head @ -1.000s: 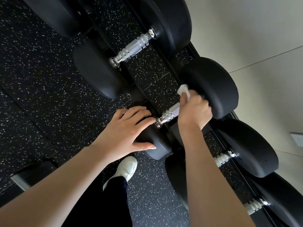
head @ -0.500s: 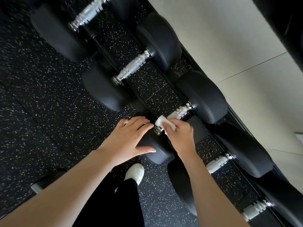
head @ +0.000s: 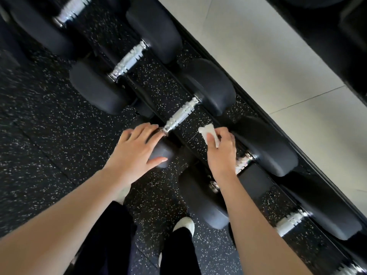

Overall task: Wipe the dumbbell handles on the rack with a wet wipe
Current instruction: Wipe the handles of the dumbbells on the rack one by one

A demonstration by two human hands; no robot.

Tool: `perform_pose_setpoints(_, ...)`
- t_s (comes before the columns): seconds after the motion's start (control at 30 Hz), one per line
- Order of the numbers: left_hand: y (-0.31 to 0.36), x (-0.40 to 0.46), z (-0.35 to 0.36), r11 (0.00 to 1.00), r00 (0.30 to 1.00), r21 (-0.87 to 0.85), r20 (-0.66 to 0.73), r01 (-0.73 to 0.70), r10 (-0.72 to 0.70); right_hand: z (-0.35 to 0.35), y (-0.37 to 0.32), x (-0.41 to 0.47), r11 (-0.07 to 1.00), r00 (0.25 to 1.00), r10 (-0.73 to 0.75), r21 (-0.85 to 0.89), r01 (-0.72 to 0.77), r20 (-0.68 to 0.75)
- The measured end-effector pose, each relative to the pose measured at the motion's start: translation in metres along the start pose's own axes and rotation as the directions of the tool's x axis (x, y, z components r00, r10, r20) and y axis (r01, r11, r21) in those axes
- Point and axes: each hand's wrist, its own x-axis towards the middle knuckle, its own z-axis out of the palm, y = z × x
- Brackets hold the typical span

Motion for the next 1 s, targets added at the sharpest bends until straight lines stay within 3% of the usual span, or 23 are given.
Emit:
perform_pose_setpoints(0.17, -0.044, 0.012, 0.003, 0.997, 0.995, -0.044, 0.074, -0.063, 0.066, 0.051, -0.038, 0.028, 0.977, 0.962, 0.163, 0.170, -0.127, -0.221)
perform_pose_setpoints(0.3, -0.058, 0.016, 0.006, 0.986, 0.986, -0.088, 0.078, -0.143, 0.150, 0.075, -0.066, 0.054, 0.890, 0.802, 0.391, 0.408, -0.204, -0.451)
perform_pose_setpoints(0.47, -0.066, 0.019, 0.010, 0.975, 0.978, -0.110, 0.052, -0.194, 0.200, 0.098, -0.082, 0.074, 0.675, 0.640, 0.647, 0.702, -0.228, -0.414)
perform_pose_setpoints(0.57, -0.070, 0.021, 0.012, 0.968, 0.973, -0.125, 0.054, -0.216, 0.224, 0.102, -0.086, 0.078, 0.659, 0.605, 0.671, 0.718, -0.223, -0.428)
perform_pose_setpoints(0.73, -0.071, 0.022, 0.013, 0.966, 0.972, -0.152, 0.070, -0.211, 0.223, 0.098, -0.078, 0.064, 0.780, 0.734, 0.548, 0.561, -0.276, -0.400)
perform_pose_setpoints(0.87, -0.071, 0.022, 0.011, 0.964, 0.973, -0.165, 0.070, -0.208, 0.222, 0.100, -0.073, 0.040, 0.884, 0.871, 0.408, 0.357, -0.303, -0.272)
perform_pose_setpoints(1.0, -0.072, 0.023, 0.010, 0.964, 0.972, -0.158, 0.066, -0.215, 0.227, 0.101, -0.070, 0.021, 0.931, 0.937, 0.315, 0.240, -0.274, -0.153)
